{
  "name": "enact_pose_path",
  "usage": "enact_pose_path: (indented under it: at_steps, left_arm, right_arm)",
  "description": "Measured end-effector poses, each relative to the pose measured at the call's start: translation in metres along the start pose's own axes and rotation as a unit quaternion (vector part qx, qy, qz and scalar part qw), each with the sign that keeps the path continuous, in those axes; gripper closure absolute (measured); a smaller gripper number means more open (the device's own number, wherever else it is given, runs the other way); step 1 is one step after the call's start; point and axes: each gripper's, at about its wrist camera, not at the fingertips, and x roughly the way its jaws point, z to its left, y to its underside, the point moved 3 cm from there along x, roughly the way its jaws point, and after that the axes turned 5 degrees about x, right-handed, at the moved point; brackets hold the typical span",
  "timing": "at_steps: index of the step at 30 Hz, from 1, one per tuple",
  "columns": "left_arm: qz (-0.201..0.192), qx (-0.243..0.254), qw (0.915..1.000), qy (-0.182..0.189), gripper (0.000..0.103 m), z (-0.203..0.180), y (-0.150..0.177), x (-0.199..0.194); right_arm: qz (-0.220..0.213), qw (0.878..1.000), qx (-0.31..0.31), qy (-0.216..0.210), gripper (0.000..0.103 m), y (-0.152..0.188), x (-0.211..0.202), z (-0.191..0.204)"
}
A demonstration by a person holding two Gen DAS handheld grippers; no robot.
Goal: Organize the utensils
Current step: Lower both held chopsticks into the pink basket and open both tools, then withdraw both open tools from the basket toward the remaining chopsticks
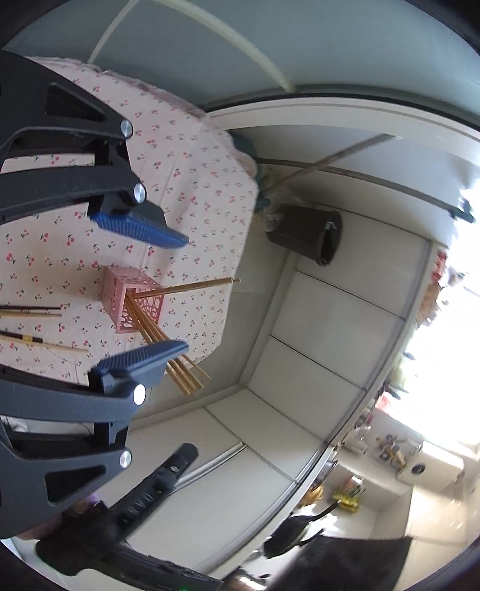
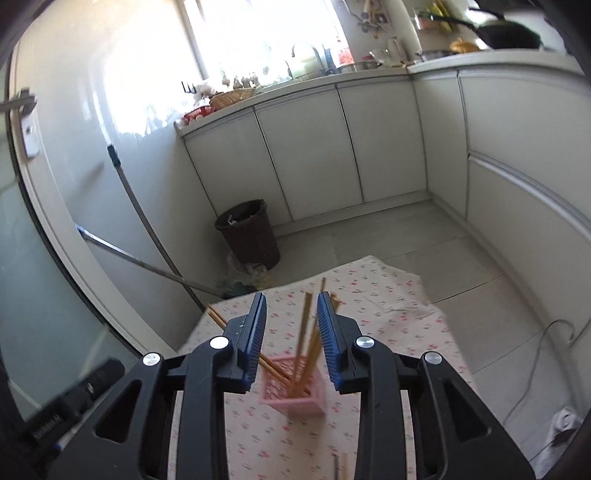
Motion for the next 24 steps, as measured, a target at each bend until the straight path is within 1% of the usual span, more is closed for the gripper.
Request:
enact_pose_path:
  at_steps: [1, 3, 5, 6, 7, 8, 10, 13, 16, 20, 22, 24]
  left_arm:
    - [-0.004, 0.007, 1.0000, -0.003, 0.046, -0.003, 0.001, -0.001]
    - [-0.009, 0.030, 0.9994, -0.012, 0.044, -0.012, 0.007, -0.004]
    - [-0.009, 0.043, 0.9989, -0.017, 0.040, -0.017, 0.013, -0.004]
    - [-0.008, 0.048, 0.9986, -0.019, 0.039, -0.020, 0.016, -0.004]
    - [-0.008, 0.051, 0.9984, -0.022, 0.033, -0.021, 0.019, -0.004]
    - [-0.008, 0.053, 0.9982, -0.025, 0.027, -0.021, 0.023, -0.004]
    - [-0.007, 0.058, 0.9976, -0.035, 0.024, -0.022, 0.032, -0.002]
    - [0.008, 0.076, 0.9960, -0.047, 0.023, -0.025, 0.047, 0.005]
    - [0.025, 0.086, 0.9950, -0.045, 0.021, -0.030, 0.059, 0.011]
    - [0.032, 0.097, 0.9938, -0.045, 0.017, -0.034, 0.068, 0.014]
    - [0.035, 0.102, 0.9932, -0.043, 0.015, -0.037, 0.070, 0.016]
    - [0.035, 0.103, 0.9930, -0.044, 0.011, -0.038, 0.072, 0.018]
  right_arm:
    - [-0.002, 1.000, -0.013, 0.009, 0.072, 0.006, -0.006, 0.000]
    - [-0.001, 0.999, -0.027, 0.020, 0.070, 0.013, -0.013, -0.003]
    - [0.004, 0.999, -0.035, 0.031, 0.067, 0.022, -0.018, -0.007]
    - [0.007, 0.999, -0.036, 0.034, 0.060, 0.028, -0.022, -0.011]
    - [0.007, 0.999, -0.036, 0.036, 0.055, 0.031, -0.023, -0.013]
    - [0.008, 0.999, -0.035, 0.041, 0.053, 0.036, -0.025, -0.017]
    - [0.012, 0.998, -0.035, 0.050, 0.048, 0.044, -0.028, -0.024]
    - [0.018, 0.997, -0.034, 0.065, 0.041, 0.058, -0.031, -0.034]
    - [0.024, 0.996, -0.030, 0.077, 0.039, 0.068, -0.031, -0.043]
    - [0.031, 0.995, -0.026, 0.090, 0.036, 0.075, -0.032, -0.054]
    - [0.030, 0.994, -0.025, 0.098, 0.029, 0.075, -0.033, -0.059]
    - [0.030, 0.994, -0.021, 0.104, 0.026, 0.077, -0.034, -0.064]
